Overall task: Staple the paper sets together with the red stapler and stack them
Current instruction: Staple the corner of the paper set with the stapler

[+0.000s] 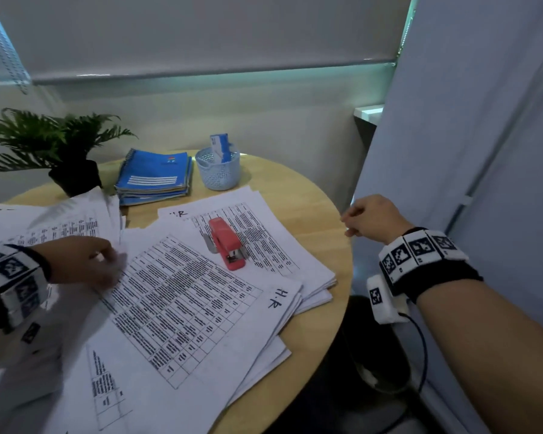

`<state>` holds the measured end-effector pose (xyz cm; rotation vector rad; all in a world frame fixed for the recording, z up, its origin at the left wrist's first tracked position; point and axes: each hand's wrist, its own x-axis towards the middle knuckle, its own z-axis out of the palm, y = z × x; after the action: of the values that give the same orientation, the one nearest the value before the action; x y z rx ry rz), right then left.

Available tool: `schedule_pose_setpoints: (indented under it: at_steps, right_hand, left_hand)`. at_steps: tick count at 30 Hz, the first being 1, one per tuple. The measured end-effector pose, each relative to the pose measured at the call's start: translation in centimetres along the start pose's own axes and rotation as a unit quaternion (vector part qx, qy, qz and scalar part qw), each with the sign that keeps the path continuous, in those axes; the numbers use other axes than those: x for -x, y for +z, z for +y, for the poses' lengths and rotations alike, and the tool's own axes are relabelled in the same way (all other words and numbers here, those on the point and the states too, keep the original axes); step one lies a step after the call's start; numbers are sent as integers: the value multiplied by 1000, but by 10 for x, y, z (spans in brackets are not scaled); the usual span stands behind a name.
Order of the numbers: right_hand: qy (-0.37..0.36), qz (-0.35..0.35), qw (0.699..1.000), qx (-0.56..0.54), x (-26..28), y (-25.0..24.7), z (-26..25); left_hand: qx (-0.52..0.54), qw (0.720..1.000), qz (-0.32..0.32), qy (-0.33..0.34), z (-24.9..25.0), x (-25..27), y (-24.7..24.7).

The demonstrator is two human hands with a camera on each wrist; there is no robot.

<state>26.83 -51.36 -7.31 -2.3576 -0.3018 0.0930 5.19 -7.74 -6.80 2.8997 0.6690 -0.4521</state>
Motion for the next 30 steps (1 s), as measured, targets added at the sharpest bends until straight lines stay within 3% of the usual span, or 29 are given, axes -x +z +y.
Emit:
schedule_pose_setpoints:
  at_steps: [5,8,15,18,22,30]
  right_hand:
    - [33,-34,979,198,-3,6,59]
    - [58,-38,963,261,-4,8,82]
    - [62,-80,955,278,-5,1,92]
    - [97,-62,974,192,-13,1,91]
    - [95,-36,987,124,-15,-1,63]
    - [-44,-95,988,117,-2,12,-62]
  left_hand:
    - [-11,1000,-5,7,0,-2,-4]
    - [-16,1000,-15,-2,-2,-4,-4]
    - [-47,999,-17,-16,2,-3,-8]
    - [-48,999,-13,-19,8,3,-8]
    - [-31,999,-15,-18,11,7,-9]
    - [-43,999,-29,6,15,14,-8]
